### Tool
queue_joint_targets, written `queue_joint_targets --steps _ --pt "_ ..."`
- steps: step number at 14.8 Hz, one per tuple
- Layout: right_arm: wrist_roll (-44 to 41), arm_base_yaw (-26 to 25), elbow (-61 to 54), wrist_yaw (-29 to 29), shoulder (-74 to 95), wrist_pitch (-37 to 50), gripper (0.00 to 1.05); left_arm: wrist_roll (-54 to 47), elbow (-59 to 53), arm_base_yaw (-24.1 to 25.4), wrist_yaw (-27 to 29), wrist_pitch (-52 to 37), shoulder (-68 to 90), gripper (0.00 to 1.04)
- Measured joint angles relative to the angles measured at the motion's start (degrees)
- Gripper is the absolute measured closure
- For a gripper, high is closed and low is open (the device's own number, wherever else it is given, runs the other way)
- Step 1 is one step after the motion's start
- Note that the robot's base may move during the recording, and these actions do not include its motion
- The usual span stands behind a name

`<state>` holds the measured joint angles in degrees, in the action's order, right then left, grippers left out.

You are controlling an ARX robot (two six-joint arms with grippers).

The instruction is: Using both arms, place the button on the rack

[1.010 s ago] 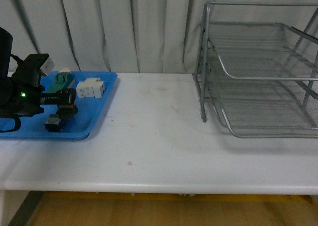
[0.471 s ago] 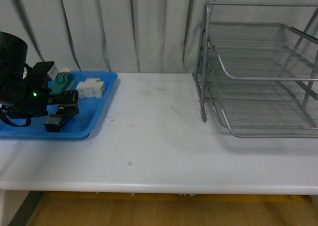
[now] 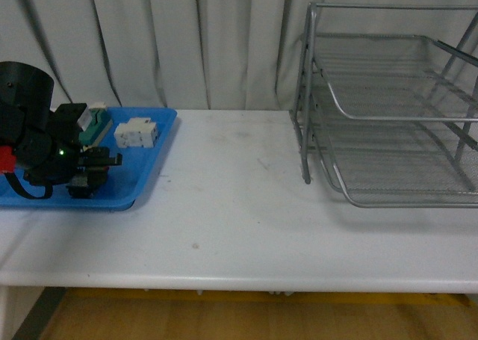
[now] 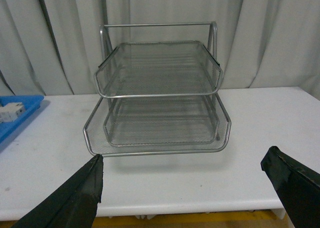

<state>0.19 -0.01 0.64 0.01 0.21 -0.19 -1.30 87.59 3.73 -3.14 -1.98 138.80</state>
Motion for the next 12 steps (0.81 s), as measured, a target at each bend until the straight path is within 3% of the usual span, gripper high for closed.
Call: queue_joint_targets --steps 1,2,5,8,12 --pt "0.0 0.0 0.0 0.0 0.0 -0.02 0.06 -0.11 -2.1 -0.07 -0.52 -1.27 -1.27 0.64" --pt "0.0 0.0 0.0 0.0 0.0 -0.02 0.06 -0.48 -5.66 -0.39 -1.53 -2.73 -3.72 0.68" --pt "0.0 0.0 0.0 0.02 0.0 -0.04 0.06 -1.99 -16.76 -0.96 -4.13 -8.41 -16.22 0.68" --pt "0.0 0.0 0.0 0.0 0.0 -0.02 0.06 -3.72 -32.22 0.61 -6.29 -13.07 -41.29 0.68" --pt "0.0 0.0 0.0 -0.02 0.0 -0.13 0.06 -4.59 -32.81 0.72 -5.92 -12.57 -40.61 0.69"
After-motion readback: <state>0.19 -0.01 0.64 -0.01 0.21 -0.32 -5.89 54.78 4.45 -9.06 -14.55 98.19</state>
